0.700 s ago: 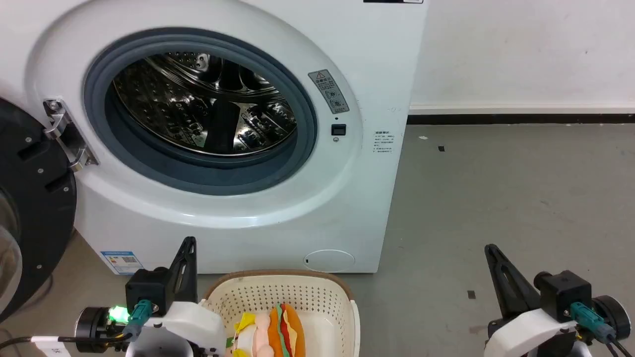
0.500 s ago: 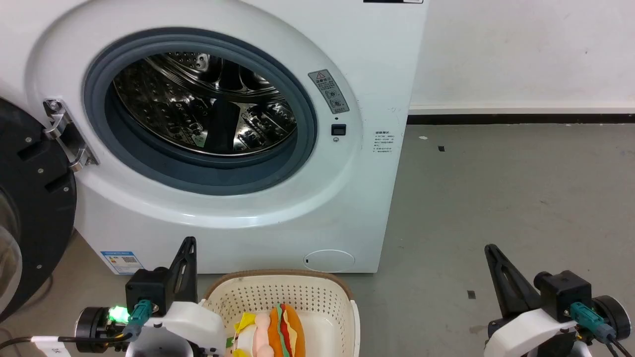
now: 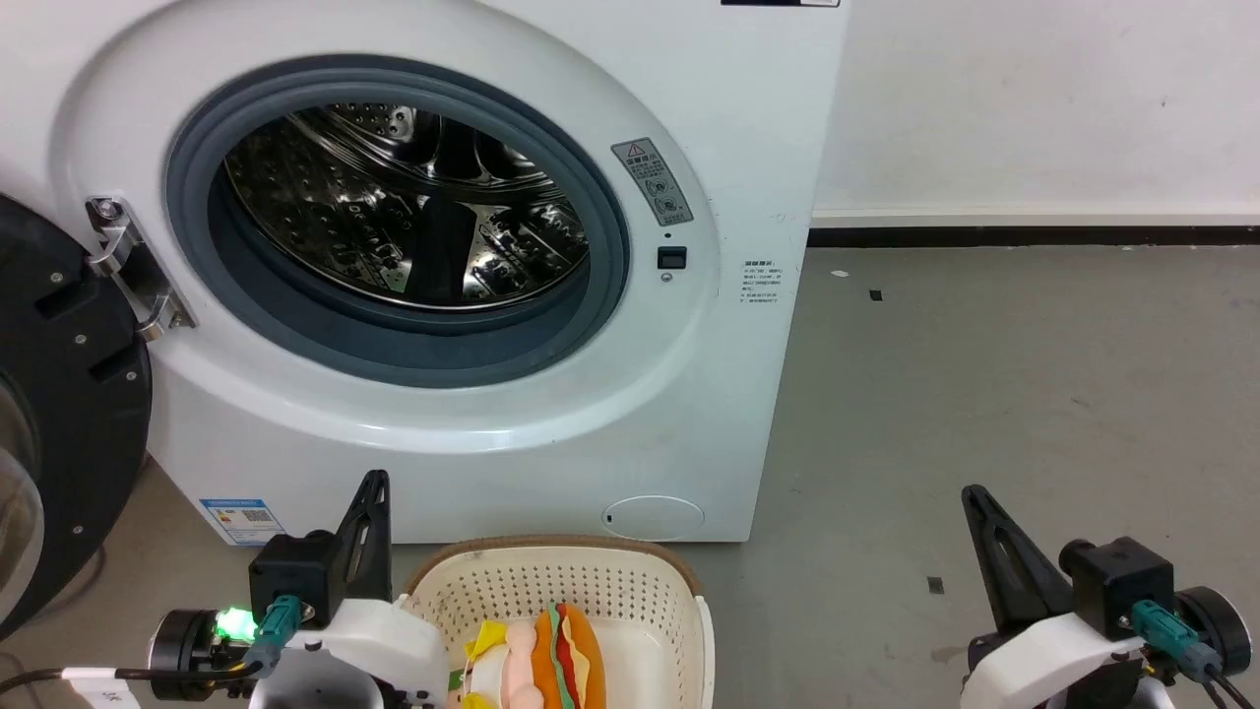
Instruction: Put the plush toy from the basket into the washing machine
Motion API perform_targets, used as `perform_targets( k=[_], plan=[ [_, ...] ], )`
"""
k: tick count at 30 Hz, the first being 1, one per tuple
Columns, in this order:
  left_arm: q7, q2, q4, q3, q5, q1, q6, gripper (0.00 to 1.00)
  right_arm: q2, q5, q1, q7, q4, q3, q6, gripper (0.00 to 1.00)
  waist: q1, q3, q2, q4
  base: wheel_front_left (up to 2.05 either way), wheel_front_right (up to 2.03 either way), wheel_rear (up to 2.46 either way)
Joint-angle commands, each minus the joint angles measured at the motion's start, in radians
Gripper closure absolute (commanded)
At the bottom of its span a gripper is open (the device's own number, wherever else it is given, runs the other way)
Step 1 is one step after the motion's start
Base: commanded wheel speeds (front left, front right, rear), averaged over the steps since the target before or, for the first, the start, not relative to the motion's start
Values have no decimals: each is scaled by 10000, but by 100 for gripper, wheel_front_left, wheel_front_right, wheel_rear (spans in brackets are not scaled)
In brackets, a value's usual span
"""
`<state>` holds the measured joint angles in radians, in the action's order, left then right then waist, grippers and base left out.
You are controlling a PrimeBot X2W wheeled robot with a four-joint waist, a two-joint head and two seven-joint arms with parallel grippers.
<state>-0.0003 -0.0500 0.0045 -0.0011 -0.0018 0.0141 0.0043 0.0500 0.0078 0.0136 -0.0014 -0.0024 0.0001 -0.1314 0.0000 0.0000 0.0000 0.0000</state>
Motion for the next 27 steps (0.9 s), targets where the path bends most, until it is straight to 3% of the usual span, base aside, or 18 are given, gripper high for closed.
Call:
perform_targets(
  k=[1,2,3,17,27],
  plan=[
    [-2,0,0,6,0,0,1,100,0,1,0,-3,0,2,0,100,0,0,0,0,0,0,0],
    [-5,0,5,-3,-1,2,15,100,0,9,2,-7,-1,-2,0,100,0,1,0,0,0,0,0],
    [-5,0,8,-4,-2,2,18,0,0,10,3,-7,-2,-5,0,0,0,1,0,0,0,0,0],
    [-277,-22,156,-204,-31,240,252,0,0,300,-30,-277,-119,-275,1,0,0,118,0,17,0,0,0],
    [-486,-119,944,-563,1,923,46,0,0,517,-187,-485,-236,-438,1,0,0,478,0,-13,0,0,0]
  ],
)
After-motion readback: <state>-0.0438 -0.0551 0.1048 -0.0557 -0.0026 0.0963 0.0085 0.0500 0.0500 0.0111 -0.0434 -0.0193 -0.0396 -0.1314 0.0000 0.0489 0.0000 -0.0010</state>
